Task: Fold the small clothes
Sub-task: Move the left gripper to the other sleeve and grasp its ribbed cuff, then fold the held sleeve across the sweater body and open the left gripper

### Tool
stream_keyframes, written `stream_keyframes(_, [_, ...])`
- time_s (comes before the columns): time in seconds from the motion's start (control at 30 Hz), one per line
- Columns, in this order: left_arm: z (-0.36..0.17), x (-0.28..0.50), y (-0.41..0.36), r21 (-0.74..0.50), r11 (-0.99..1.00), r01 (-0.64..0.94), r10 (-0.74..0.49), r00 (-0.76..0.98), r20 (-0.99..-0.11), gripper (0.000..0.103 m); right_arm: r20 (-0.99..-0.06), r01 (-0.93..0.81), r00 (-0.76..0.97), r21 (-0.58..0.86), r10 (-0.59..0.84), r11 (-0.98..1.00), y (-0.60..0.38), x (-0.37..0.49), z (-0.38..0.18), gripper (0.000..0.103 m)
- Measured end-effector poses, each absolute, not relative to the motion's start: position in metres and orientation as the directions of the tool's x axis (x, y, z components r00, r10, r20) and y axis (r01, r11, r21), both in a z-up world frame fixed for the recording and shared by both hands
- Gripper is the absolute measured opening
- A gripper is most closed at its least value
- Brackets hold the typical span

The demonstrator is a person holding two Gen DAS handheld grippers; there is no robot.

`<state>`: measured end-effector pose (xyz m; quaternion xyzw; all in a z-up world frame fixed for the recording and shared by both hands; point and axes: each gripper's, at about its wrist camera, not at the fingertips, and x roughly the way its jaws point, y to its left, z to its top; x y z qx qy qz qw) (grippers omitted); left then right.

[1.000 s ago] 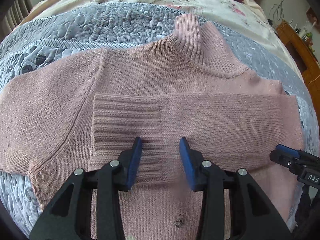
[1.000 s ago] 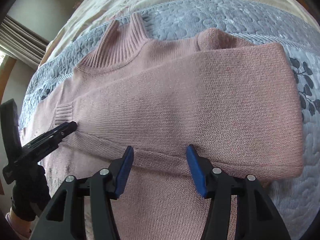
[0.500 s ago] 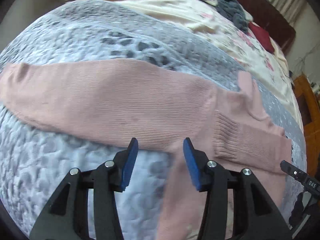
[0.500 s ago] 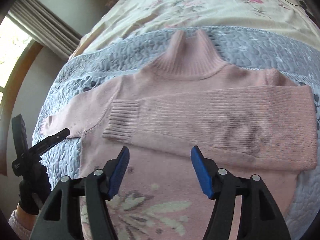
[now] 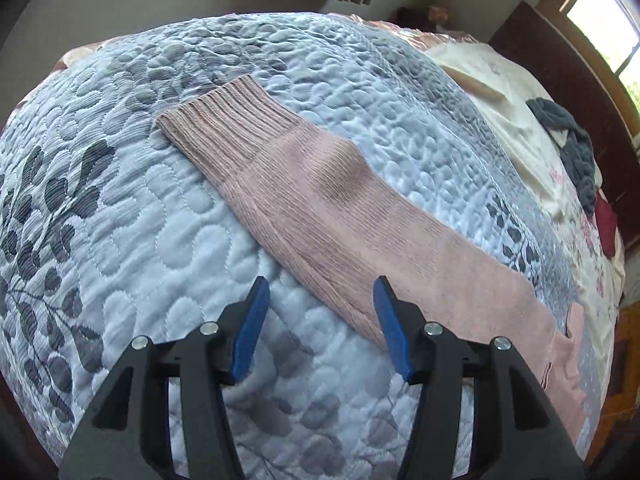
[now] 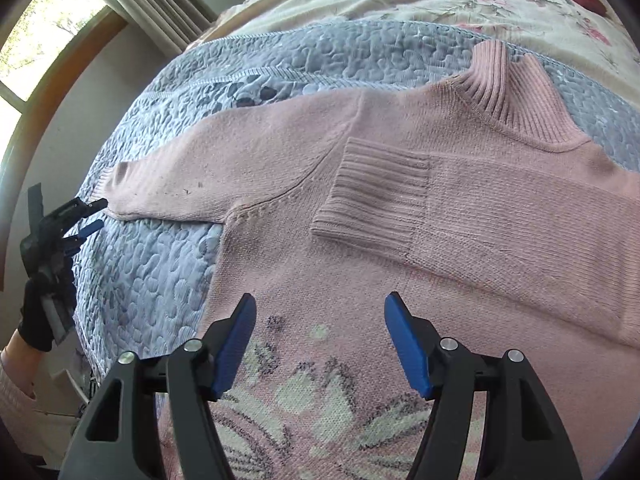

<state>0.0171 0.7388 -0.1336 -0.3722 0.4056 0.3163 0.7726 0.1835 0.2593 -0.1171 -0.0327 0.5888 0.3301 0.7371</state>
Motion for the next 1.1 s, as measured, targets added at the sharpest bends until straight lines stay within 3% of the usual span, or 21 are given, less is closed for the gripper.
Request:
stream_keyframes(0.33, [-0.149, 0.03, 0.789, -0.435, 0.441, -0.785, 0.158, 0.545, -0.823, 0.05, -0.895, -0.521, 0.088, 0.332, 0.436, 0.786, 0.28, 0.177, -0.128, 0.067])
stream_keyframes(0.47, [-0.151, 0.032, 0.795, -0.434, 0.427, -0.793, 0.16, 0.539, -0.827, 0.018, -0.9, -0.526, 0.092, 0.32, 0.427, 0.788, 0.279, 0.175, -0.128, 0.067])
stream_keyframes(0.53, [-0.15, 0.032, 0.794, -0.447, 0.429, -0.785, 0.154, 0.551, -0.82, 0.011, -0.901, -0.527, 0.094, 0.316, 0.424, 0.789, 0.277, 0.174, -0.128, 0.067])
stream_keyframes(0.8, [-0.104, 0.048, 0.742, -0.444, 0.571, -0.691, 0.174, 0.63, -0.757, 0.009, -0.899, -0.523, 0.122, 0.301, 0.42, 0.797, 0.256, 0.176, -0.118, 0.067])
stream_keyframes(1.1, [-0.069, 0.106, 0.611, -0.522, 0.721, -0.455, -0.035, 0.729, -0.684, 0.009, -0.891, -0.469, 0.172, 0.301, 0.42, 0.83, 0.212, 0.187, -0.102, 0.067])
